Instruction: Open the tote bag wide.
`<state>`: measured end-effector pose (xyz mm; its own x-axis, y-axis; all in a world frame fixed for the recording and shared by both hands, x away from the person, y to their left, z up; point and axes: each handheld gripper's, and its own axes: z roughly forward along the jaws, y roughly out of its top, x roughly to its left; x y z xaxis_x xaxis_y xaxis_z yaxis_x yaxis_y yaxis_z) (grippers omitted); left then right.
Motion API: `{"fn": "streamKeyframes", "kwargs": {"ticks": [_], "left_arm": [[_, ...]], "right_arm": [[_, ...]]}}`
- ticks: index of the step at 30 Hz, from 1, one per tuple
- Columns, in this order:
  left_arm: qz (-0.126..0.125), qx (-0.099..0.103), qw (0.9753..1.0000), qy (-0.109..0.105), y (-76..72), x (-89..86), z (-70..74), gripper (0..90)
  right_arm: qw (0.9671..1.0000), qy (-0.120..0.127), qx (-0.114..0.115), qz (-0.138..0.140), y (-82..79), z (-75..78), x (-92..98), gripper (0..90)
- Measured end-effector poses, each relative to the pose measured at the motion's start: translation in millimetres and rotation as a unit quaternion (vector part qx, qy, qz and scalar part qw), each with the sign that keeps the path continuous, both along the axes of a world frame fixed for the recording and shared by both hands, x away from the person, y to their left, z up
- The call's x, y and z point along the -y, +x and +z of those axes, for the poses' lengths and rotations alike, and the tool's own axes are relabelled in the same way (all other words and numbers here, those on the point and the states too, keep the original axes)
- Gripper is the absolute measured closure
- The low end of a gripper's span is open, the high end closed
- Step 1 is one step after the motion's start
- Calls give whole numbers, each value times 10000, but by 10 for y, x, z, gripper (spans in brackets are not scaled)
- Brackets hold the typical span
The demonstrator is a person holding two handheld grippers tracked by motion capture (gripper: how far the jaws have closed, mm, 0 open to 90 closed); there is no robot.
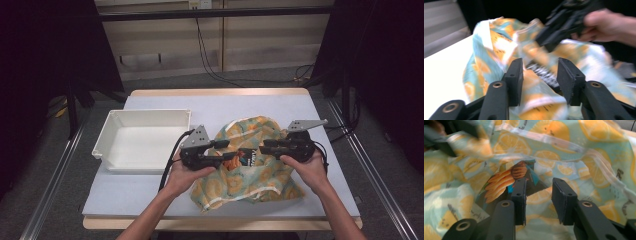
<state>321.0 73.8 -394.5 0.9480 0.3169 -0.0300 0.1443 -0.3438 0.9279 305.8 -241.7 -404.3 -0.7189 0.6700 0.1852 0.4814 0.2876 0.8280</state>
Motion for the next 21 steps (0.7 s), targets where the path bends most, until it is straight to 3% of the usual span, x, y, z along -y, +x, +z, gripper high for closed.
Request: {"fn": "streamKeyframes", "kwargs": {"ticks": [2,5,6,7,8,9,12,13,15,16,20,21], "left_arm": [[90,-131,9999,26,86,-27,-61,491],[200,-187,9990,348,190,-75,-224,440],[200,-187,9990,348,190,-75,-224,425],[272,-299,9981,473,211,-90,-318,412],[272,-299,9981,473,211,-90,-318,401],[261,-323,9970,656,226,-99,-362,391],[284,-405,9955,805,263,-116,-443,371],[258,-417,9942,960,273,-110,-470,371],[195,-461,9935,1025,277,-103,-507,375],[195,-461,9935,1025,277,-103,-507,405],[224,-466,9944,925,275,-131,-494,774],[178,-602,9958,674,294,-169,-461,826]], "right_arm": [[10000,-24,-32,-41,-10,-70,-1,588],[10000,16,-76,-59,-28,-130,19,559],[10000,18,-62,-66,-31,-151,29,548],[9999,17,-84,-85,-37,-171,36,536],[9999,17,-84,-85,-37,-171,36,536],[9998,41,-145,-91,-41,-217,47,513],[9998,77,-165,-55,-49,-258,42,481],[9998,82,-175,-23,-52,-271,37,475],[9997,95,-208,-13,-55,-294,27,464],[9997,95,-210,-8,-57,-307,21,462],[9997,-70,-213,-10,-59,-332,-18,464],[9998,-94,-189,4,-57,-336,-28,470]]}}
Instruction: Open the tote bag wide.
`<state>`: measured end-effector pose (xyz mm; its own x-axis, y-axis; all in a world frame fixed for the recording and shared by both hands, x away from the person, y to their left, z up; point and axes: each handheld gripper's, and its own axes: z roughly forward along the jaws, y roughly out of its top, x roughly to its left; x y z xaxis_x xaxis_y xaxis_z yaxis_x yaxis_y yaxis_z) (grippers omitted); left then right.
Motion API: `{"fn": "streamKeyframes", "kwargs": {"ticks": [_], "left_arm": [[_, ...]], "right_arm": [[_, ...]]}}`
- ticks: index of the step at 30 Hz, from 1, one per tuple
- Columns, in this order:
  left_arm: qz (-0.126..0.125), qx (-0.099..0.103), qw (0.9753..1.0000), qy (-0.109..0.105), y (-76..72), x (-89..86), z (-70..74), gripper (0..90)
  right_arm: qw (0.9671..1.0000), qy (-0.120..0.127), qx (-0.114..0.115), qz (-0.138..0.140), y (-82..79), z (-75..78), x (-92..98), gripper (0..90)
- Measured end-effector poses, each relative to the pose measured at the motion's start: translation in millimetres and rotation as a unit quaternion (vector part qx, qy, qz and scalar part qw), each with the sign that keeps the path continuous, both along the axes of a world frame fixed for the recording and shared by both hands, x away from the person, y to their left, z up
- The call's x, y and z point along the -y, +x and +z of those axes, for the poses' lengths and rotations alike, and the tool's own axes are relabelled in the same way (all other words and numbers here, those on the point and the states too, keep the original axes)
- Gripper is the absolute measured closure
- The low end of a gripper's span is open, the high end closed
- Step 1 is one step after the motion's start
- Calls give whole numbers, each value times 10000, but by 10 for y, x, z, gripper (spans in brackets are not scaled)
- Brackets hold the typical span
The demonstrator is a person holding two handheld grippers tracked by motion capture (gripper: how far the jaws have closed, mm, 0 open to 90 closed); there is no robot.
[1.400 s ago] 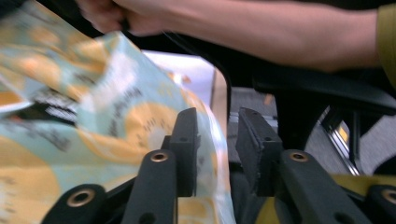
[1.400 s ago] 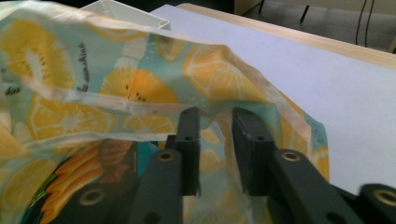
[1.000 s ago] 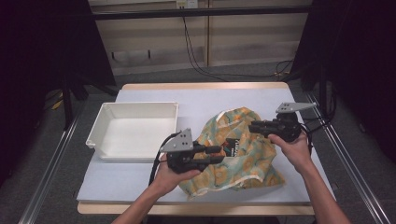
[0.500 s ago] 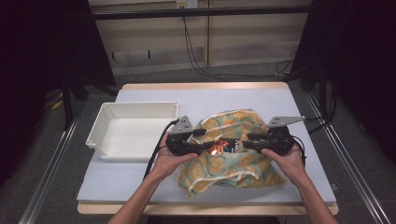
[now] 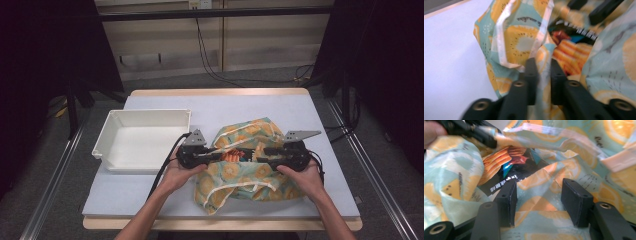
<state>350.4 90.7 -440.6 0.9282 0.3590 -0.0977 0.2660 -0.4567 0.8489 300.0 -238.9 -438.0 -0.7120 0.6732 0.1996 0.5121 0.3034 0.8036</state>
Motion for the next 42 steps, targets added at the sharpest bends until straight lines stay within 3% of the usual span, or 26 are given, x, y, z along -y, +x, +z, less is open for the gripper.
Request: {"fn": "streamKeyframes", "kwargs": {"ticks": [1,2,3,4,5,6,7,8,9,10,12,17,18,21,22,24,26,27,28,31,32,33,36,37,41,42], "left_arm": [[0,0,10000,0,0,0,0,870],[-69,-207,9993,-317,28,-50,34,888],[-69,-207,9993,-317,28,-50,34,895],[-103,-363,9973,-624,61,-111,80,897],[-103,-363,9973,-624,61,-111,80,899],[-63,-435,9951,-887,89,-173,136,899],[-63,-435,9951,-887,89,-173,136,900],[-28,-494,9929,-1085,119,-247,188,900],[-28,-494,9929,-1085,119,-247,188,900],[-10,-577,9901,-1280,148,-323,222,900],[38,-604,9887,-1373,157,-367,242,900],[77,-625,9878,-1423,162,-420,266,900],[43,-606,9894,-1316,152,-390,260,900],[-14,-646,9895,-1293,130,-317,243,900],[-68,-646,9898,-1267,123,-284,243,900],[-79,-652,9894,-1293,115,-272,248,900],[-85,-629,9898,-1278,100,-272,269,899],[-102,-618,9893,-1319,94,-277,277,899],[-88,-608,9894,-1319,84,-296,295,899],[-80,-593,9895,-1317,84,-296,297,899],[-123,-697,9882,-1356,93,-283,274,899],[-123,-697,9882,-1356,93,-283,274,899],[-129,-690,9903,-1203,101,-250,234,899],[-120,-658,9914,-1125,87,-226,218,899],[-114,-637,9915,-1131,79,-225,226,898],[-105,-585,9917,-1137,89,-246,242,898]], "right_arm": [[10000,0,0,0,0,0,0,470],[10000,-27,2,-10,-3,-1,-16,499],[10000,-46,9,-28,-2,-3,-23,522],[10000,-91,25,-15,-3,-4,-24,571],[10000,-91,25,-15,-3,-4,-24,571],[9999,-144,45,-27,-12,-2,-27,675],[9999,-144,45,-27,-12,-2,-27,675],[9999,-6,101,-20,-34,12,-4,824],[9999,-6,101,-20,-34,12,-4,824],[9998,94,191,-27,-75,38,43,900],[9997,127,215,-11,-99,51,71,900],[9991,322,263,27,-220,95,215,900],[9989,360,287,14,-228,106,236,900],[9983,416,405,0,-248,179,235,849],[9975,414,566,-77,-257,266,225,778],[9973,406,608,-118,-252,307,233,772],[9972,261,663,-239,-214,356,267,719],[9972,205,633,-329,-179,356,296,693],[9979,266,418,-420,-87,304,367,636],[9983,218,340,-410,-55,256,348,571],[9992,194,271,-219,-38,206,263,522],[9992,194,271,-219,-38,206,263,522],[9999,36,114,55,-1,125,31,460],[9999,36,114,55,-1,125,31,460],[9997,-201,43,153,31,56,-112,439],[9994,-330,46,102,39,33,-146,502]]}}
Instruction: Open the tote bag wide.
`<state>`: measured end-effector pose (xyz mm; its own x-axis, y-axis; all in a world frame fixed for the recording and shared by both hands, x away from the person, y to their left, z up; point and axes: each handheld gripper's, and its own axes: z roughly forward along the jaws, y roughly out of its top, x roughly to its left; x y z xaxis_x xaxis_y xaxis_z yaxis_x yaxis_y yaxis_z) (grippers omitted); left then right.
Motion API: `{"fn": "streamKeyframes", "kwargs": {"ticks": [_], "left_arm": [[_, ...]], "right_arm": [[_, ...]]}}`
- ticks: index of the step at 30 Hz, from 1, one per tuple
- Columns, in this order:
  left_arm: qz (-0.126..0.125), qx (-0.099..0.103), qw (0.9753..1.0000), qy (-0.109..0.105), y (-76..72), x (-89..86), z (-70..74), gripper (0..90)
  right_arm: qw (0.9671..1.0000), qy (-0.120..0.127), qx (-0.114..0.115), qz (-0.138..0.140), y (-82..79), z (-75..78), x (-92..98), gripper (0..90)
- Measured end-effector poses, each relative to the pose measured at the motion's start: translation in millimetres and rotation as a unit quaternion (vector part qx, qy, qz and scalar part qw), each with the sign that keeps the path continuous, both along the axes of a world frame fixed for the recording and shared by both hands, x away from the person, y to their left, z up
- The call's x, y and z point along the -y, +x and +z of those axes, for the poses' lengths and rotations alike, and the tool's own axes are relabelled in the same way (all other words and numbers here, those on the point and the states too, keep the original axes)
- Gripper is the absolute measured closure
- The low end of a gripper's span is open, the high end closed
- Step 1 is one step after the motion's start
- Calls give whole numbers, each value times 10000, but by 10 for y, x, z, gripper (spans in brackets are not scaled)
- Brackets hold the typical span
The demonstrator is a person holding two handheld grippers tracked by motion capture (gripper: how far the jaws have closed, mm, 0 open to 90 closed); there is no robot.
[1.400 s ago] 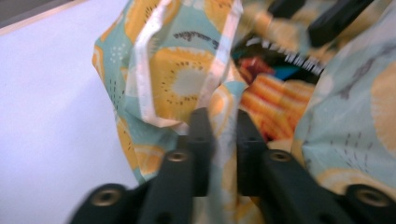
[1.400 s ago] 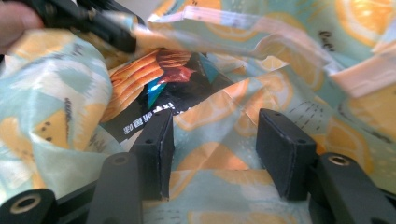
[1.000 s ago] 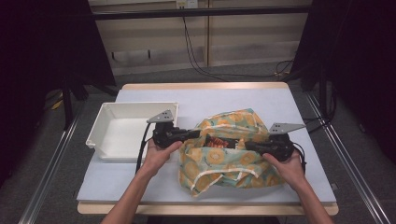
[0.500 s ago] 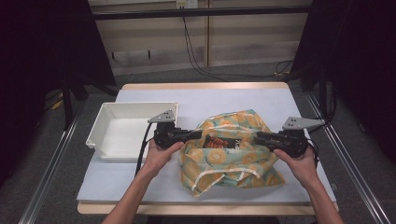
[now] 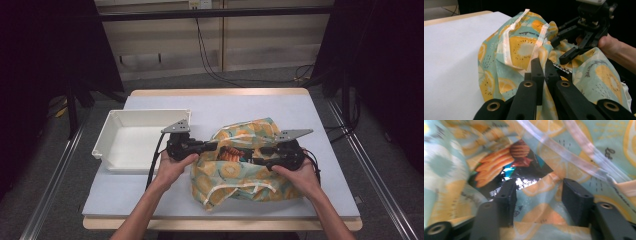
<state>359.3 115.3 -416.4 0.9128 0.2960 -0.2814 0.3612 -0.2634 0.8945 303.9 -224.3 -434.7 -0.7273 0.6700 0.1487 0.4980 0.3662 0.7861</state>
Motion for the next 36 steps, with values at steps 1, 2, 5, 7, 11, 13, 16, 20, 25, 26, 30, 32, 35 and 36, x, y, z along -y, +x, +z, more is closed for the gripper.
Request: {"fn": "streamKeyframes", "kwargs": {"ticks": [1,2,5,7,11,13,16,20,25,26,30,32,35,36], "left_arm": [[0,0,10000,0,0,0,0,898],[120,-9,9999,-41,1,-22,14,898],[249,20,9997,-36,30,-88,31,899],[282,14,9996,-54,41,-113,34,899],[427,29,9991,-54,74,-212,63,900],[543,4,9985,-98,80,-240,74,900],[687,-35,9976,-78,103,-288,75,900],[852,-70,9963,-57,134,-363,57,900],[936,-196,9954,-67,166,-434,13,900],[936,-196,9954,-67,166,-434,13,900],[814,-174,9965,-79,136,-384,-3,806],[839,-141,9963,-102,114,-372,22,715],[887,56,9960,-32,48,-340,106,603],[864,156,9961,-67,-27,-323,185,572]], "right_arm": [[10000,-36,11,-26,-2,-4,-6,601],[10000,-16,38,-33,-9,-1,-2,703],[9998,78,137,-82,-41,32,44,900],[9998,126,144,-80,-63,51,67,900],[9993,278,244,2,-194,129,195,900],[9986,422,301,-88,-309,166,337,900],[9978,544,338,-176,-420,185,481,900],[9977,407,325,-442,-536,158,706,900],[9960,404,137,-781,-580,6,954,900],[9960,404,137,-781,-580,6,954,900],[9967,573,240,-528,-571,27,876,900],[9960,681,385,-428,-568,115,815,900],[9952,750,500,-386,-563,186,757,867],[9950,736,577,-348,-548,239,708,801]]}}
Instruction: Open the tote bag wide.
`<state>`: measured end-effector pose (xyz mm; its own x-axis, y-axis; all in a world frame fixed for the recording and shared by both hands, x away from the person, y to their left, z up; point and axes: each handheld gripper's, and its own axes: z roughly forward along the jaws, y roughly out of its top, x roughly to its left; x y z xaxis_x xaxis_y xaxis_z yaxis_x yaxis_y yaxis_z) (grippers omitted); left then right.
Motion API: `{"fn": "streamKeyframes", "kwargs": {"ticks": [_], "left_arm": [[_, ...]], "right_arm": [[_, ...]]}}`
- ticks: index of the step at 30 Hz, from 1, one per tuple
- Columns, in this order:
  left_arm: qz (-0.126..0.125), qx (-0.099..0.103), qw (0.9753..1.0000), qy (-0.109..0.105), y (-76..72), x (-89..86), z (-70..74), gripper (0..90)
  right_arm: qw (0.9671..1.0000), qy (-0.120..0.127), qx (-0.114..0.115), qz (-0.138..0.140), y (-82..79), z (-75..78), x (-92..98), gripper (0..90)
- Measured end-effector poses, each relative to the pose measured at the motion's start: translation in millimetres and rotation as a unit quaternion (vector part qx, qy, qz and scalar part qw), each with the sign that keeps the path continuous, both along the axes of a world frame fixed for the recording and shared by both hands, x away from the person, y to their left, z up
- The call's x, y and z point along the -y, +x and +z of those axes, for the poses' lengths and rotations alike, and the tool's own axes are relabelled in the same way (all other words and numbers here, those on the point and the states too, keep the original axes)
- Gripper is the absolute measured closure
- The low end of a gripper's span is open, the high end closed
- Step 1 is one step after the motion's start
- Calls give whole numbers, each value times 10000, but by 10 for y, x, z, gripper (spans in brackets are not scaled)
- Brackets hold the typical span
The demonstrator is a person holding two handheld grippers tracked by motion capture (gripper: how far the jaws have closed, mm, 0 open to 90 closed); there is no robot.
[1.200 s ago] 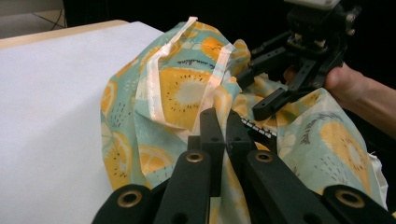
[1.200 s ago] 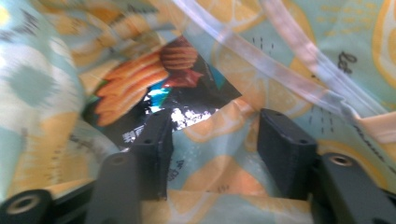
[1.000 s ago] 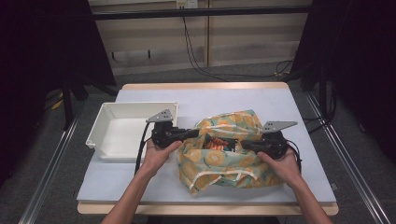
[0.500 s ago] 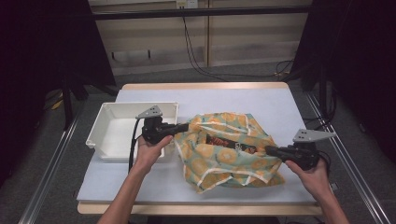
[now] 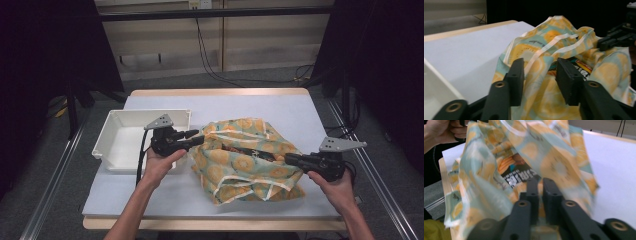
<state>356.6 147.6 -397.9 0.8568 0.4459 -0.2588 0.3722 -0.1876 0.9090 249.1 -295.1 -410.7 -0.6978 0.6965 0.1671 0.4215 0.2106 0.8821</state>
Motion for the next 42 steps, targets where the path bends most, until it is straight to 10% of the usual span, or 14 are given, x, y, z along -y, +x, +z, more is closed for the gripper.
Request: {"fn": "streamKeyframes", "kwargs": {"ticks": [5,9,16,26,33,37,42], "left_arm": [[-27,360,9993,-26,-166,2,173,557],[-541,486,9973,-77,-295,221,244,615],[-1327,325,9897,416,-432,939,7,482],[-1710,249,9796,1022,-496,1357,-267,417],[-1990,317,9726,1160,-628,1381,-314,855],[-2249,295,9680,1071,-725,1371,-327,898],[-2694,373,9559,1111,-930,1381,-331,900]], "right_arm": [[9998,44,199,44,53,151,-100,755],[9996,-77,285,-12,146,207,-192,689],[9993,-372,83,18,404,104,-332,568],[9973,-595,-407,131,601,-85,-393,447],[9959,-727,-518,157,680,-184,-437,397],[9947,-842,-591,95,764,-271,-465,442],[9955,-723,-608,-40,890,-286,-438,875]]}}
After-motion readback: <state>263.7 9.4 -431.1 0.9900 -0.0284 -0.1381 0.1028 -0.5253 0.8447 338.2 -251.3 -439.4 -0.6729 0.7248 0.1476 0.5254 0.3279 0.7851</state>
